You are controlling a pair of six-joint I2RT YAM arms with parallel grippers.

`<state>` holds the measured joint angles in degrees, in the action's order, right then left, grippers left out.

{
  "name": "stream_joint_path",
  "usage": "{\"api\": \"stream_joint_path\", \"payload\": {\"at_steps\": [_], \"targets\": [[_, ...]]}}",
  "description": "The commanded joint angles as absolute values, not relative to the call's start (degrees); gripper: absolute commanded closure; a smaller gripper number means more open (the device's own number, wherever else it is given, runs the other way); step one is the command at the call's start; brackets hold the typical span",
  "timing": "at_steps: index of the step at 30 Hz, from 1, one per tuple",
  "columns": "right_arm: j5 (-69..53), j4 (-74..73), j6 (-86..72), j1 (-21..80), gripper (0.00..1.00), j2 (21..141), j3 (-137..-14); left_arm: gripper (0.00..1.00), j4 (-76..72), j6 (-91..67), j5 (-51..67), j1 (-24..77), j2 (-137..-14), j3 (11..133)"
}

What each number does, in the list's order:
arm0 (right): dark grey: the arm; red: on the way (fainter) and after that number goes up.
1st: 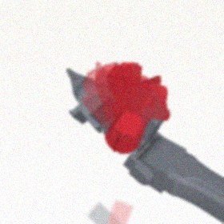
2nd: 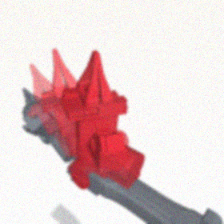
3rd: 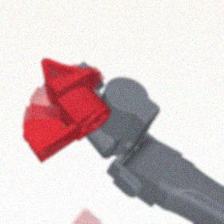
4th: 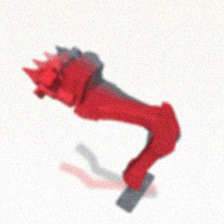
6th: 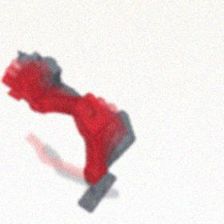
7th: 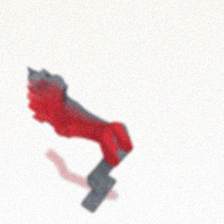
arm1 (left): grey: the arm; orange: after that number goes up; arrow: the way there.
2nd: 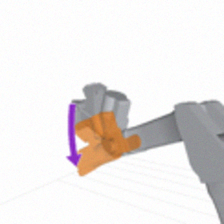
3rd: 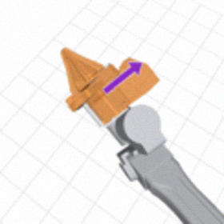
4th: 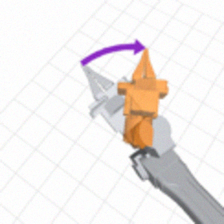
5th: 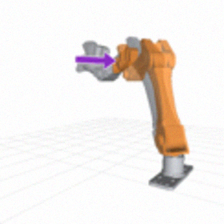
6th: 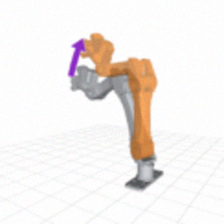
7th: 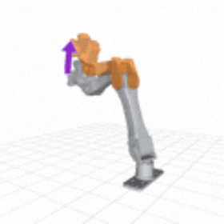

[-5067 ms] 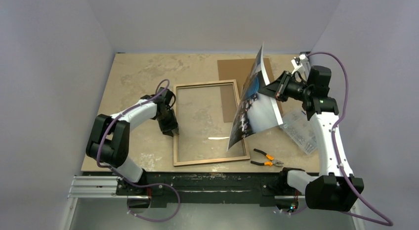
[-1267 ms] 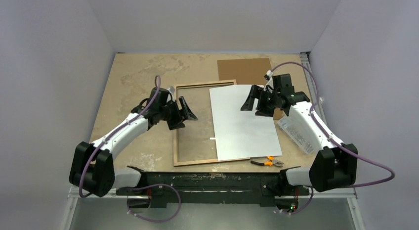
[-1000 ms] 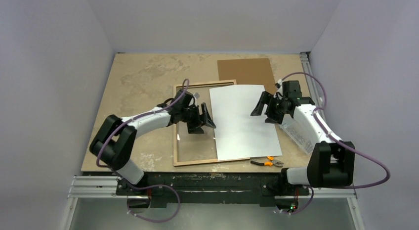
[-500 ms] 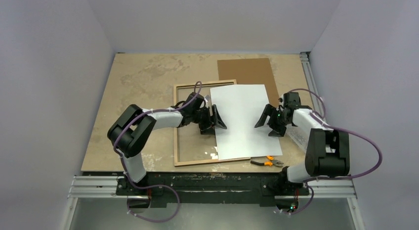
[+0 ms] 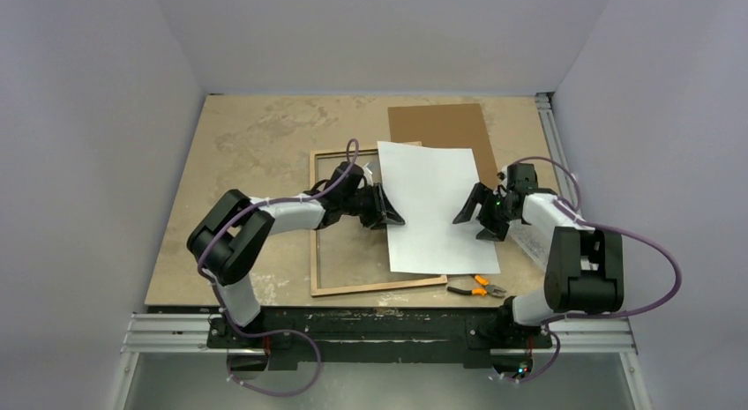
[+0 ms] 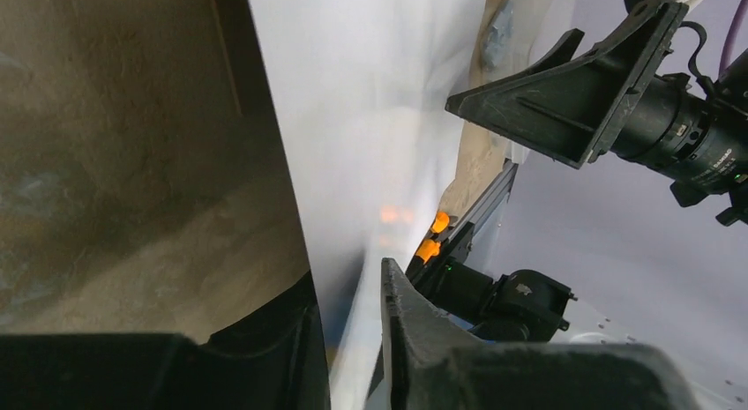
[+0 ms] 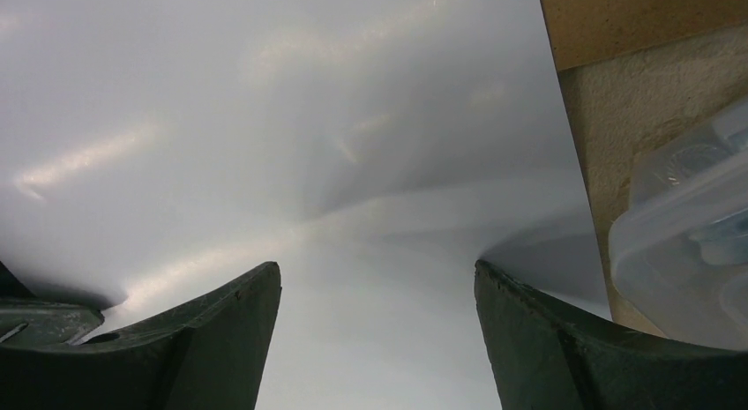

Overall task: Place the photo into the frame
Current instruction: Adjust the photo in the photo frame.

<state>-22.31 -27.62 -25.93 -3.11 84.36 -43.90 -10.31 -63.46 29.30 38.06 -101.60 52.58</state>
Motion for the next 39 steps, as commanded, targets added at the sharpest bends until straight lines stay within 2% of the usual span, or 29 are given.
{"api": "stream_joint_path", "payload": {"at_steps": [1,4,15,24,28,32,39], "targets": [[-23.5,-26.5,-24.7,-3.0,0.20,82.7,-43.0,0.86,-12.1,-63.0,28.0,38.4,-99.4,52.6],[-24.6,-28.1,-24.3,-3.1,0.20,79.3,-44.3,1.00,-5.8,-60.2,25.4,38.3,-98.1,53.9],[-26.4,-34.4,-22.7,-3.0,0.19,72.5,-50.1,1.00,18.7,-49.0,14.4,35.3,-86.7,58.5],[-27.3,-33.6,-22.6,-3.1,0.19,72.7,-49.2,1.00,29.1,-42.8,12.7,23.7,-71.7,52.6],[-27.5,-33.3,-22.6,-3.0,0.18,73.1,-49.1,1.00,34.5,-39.5,11.9,21.0,-69.0,53.5],[-27.6,-33.2,-22.5,-3.0,0.19,73.2,-49.2,1.00,36.4,-39.4,10.4,20.7,-69.0,53.5],[-28.0,-32.8,-22.6,-3.1,0.18,73.2,-48.4,1.00,26.6,-46.2,14.5,20.7,-70.0,48.4]]}}
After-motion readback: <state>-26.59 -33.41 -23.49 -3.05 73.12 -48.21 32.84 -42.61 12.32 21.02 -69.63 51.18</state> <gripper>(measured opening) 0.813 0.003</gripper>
